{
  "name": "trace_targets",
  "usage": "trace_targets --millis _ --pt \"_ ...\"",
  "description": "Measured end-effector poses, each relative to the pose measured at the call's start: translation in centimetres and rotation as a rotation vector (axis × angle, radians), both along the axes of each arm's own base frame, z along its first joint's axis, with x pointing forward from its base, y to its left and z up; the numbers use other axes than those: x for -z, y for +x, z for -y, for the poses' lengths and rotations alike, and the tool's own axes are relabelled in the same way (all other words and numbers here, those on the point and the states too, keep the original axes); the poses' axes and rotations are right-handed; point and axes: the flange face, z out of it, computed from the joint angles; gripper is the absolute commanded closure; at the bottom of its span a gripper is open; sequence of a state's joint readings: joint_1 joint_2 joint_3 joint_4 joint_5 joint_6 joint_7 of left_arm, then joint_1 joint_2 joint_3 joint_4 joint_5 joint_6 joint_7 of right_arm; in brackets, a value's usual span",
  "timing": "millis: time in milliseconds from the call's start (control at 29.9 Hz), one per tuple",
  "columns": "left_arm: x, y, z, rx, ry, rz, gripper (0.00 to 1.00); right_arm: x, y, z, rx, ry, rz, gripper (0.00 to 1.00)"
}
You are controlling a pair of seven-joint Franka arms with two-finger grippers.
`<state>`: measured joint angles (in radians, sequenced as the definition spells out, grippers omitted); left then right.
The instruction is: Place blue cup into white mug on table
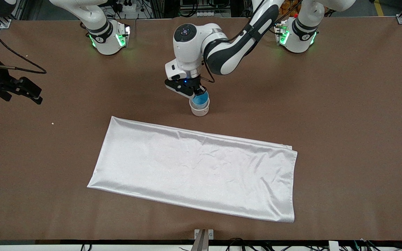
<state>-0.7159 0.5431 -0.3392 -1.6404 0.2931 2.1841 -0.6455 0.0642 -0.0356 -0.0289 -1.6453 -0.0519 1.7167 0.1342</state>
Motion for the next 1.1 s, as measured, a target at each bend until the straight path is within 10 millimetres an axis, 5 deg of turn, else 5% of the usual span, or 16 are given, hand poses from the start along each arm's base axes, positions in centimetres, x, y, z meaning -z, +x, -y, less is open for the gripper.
trace_targets --millis 334,367,401,434,468,868,1102 --pt "1.0 -1.1 0.3 0.013 0.014 -0.011 1.00 -0.5 1.5 3.1 -0.038 -0.010 0.009 0.00" --pt "1.0 -1.1 0.3 0.014 0.014 -0.012 0.92 -0.4 1.5 3.2 -0.039 -0.010 0.005 0.00" --pt "1.1 -1.1 0.3 0.014 0.015 -0.013 0.68 -0.4 1.5 3.2 -0.039 -0.010 0.000 0.00" --pt "1.1 -1.1 0.3 0.014 0.015 -0.013 0.28 -0.3 1.4 3.2 -0.040 -0.009 -0.005 0.00" --pt "1.2 -1.1 0.3 0.013 0.016 -0.014 0.00 -0.2 1.4 3.1 -0.040 -0.008 -0.009 0.00" --pt "0.7 -0.9 0.6 0.017 0.006 0.000 0.00 -0.1 1.3 2.5 -0.030 0.121 -0.018 0.00" --pt "-1.9 0.2 0.2 0.001 -0.018 0.030 0.00 0.1 1.2 2.4 -0.038 0.127 -0.034 0.00"
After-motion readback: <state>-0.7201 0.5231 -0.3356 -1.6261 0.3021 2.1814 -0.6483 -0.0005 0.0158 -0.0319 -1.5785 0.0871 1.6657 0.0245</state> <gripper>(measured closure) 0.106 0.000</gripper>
